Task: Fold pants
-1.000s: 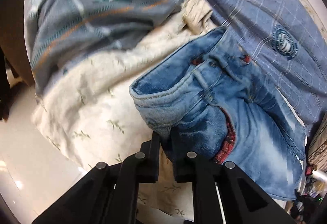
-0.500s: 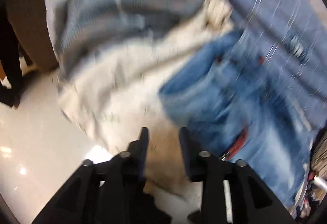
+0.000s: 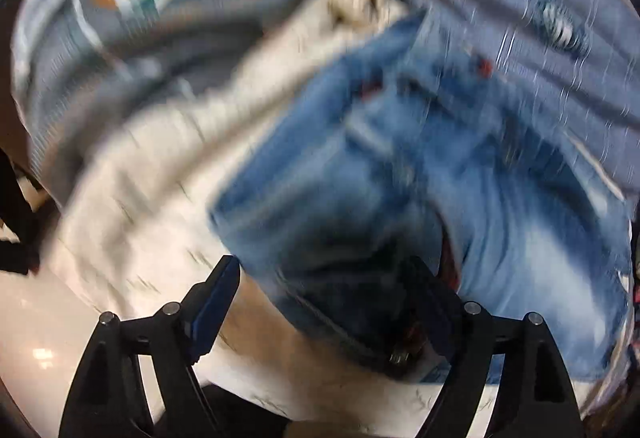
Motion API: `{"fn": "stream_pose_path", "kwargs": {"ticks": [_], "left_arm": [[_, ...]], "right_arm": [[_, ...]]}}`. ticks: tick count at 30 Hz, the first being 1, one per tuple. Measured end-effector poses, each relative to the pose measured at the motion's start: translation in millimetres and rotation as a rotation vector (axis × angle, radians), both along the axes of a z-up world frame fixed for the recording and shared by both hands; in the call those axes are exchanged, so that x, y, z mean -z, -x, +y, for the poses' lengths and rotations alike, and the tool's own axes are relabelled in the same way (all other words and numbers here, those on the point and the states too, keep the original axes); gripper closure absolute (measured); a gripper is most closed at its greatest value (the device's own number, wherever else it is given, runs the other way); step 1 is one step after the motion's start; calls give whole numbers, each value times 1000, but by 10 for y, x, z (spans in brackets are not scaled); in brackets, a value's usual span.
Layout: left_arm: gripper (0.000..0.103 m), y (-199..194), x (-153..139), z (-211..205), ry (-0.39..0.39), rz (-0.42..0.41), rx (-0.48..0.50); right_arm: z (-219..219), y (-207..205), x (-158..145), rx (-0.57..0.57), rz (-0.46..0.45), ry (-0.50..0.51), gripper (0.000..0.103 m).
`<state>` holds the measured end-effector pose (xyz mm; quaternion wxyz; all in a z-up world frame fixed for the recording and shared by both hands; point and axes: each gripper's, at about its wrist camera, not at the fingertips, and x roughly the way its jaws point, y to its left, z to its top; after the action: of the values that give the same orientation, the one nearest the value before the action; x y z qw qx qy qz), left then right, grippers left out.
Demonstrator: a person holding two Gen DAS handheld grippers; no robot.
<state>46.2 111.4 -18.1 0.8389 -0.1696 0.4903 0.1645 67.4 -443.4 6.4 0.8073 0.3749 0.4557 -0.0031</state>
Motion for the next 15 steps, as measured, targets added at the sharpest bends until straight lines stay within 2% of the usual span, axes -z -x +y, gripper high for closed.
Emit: {"fn": "stream_pose_path", "kwargs": {"ticks": [4, 5, 6, 7, 8, 10, 13, 15], "left_arm": [[19, -13, -155, -8, 2, -58, 51], [19, -66, -173, -12, 6, -59, 53], [19, -90, -179, 11, 12, -65, 51], [19, -108, -196, 50, 26, -77, 51], [19, -90, -258, 41, 35, -85, 55], [19, -185, -379, 112, 48, -132, 54], [19, -584, -524, 185, 79, -178, 82], [19, -856, -554, 191, 100, -202, 111]], "right_arm": [[-11, -320, -93, -34, -85, -51, 21], [-35, -452, 75, -32, -70, -61, 15], [-48, -569, 226, -31, -16, -69, 14], [-85, -658, 505, -25, 96, -87, 16], [-111, -644, 529, -5, 56, -116, 16], [-71, -663, 345, -36, 55, -66, 16], [-96, -719, 14, -41, -67, -1, 16], [-161, -872, -67, -34, -79, 28, 16]]}}
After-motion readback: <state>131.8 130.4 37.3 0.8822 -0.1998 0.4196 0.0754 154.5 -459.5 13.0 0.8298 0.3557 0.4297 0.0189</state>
